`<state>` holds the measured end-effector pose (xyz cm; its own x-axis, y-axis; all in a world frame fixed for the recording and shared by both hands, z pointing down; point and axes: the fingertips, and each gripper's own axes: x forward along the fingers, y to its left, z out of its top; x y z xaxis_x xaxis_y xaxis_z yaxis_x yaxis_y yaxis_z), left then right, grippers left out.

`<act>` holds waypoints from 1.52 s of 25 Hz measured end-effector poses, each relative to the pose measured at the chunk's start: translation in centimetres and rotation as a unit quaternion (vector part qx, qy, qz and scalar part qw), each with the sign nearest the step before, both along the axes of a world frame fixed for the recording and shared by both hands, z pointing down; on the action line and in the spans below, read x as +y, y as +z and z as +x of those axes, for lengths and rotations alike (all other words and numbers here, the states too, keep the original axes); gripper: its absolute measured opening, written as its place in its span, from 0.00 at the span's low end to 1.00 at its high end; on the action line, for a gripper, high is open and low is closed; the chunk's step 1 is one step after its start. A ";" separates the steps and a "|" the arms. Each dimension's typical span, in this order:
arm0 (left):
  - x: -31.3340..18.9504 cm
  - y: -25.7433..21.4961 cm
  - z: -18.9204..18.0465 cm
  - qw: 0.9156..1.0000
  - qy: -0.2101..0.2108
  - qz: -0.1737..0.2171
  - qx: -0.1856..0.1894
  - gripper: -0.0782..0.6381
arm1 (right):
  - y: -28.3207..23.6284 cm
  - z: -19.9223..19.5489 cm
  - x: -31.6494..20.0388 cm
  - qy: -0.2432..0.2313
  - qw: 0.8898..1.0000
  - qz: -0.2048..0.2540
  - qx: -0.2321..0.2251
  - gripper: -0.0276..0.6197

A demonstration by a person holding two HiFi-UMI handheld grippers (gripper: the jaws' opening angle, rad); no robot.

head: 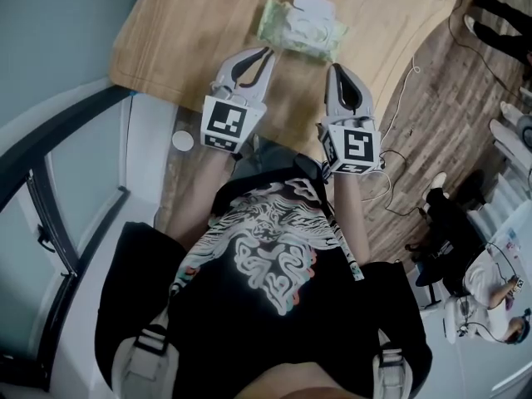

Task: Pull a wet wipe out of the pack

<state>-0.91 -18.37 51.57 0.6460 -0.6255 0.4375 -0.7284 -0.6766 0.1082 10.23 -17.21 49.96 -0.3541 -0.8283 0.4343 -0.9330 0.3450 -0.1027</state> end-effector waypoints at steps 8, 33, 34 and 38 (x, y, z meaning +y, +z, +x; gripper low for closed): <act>-0.9 1.0 0.4 1.000 0.009 0.000 -0.008 0.10 | 1.1 -0.3 -1.0 -0.004 1.000 -0.005 -0.001 0.04; -2.8 2.5 1.7 0.999 0.030 -0.003 -0.026 0.14 | 3.1 -2.0 -3.4 -0.044 0.998 -0.037 0.001 0.11; -2.8 2.5 1.7 0.999 0.030 -0.004 -0.026 0.14 | 3.3 -2.1 -3.4 -0.046 0.998 -0.038 0.002 0.11; -3.0 2.7 1.8 0.999 0.033 -0.005 -0.028 0.15 | 3.5 -2.3 -3.7 -0.048 0.998 -0.041 0.006 0.11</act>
